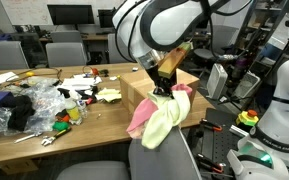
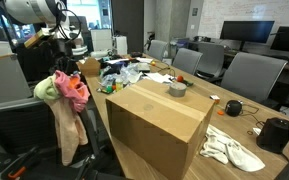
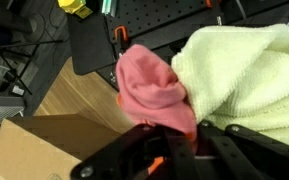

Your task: Pick up the clothes on the box and put them on the box.

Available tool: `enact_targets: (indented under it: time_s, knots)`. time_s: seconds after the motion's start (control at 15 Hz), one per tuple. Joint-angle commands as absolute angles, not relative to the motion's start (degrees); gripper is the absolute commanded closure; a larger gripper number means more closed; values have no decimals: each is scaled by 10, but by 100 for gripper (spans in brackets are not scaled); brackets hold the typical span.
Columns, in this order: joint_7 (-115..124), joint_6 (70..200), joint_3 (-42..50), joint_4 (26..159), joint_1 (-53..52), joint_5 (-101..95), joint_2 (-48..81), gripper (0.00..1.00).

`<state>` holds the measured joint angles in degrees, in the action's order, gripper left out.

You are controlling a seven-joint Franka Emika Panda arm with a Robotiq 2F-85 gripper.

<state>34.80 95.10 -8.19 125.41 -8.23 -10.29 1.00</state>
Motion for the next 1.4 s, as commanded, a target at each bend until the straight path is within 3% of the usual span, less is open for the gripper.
enact_targets:
  time_s: [0.0, 0.27, 0.33, 0.47, 0.93, 1.33]
  knots:
    - [364, 959, -77, 1258, -80, -109, 6, 97]
    - [373, 959, -73, 1257, -77, -110, 7, 97]
    - [376, 960, -73, 1256, -77, -109, 8, 64]
    - [382, 960, -72, 1256, -77, -109, 8, 57]
    - [393, 959, -70, 1254, -76, -107, 7, 4]
    - [385, 958, -68, 1249, -73, -100, -7, 0]
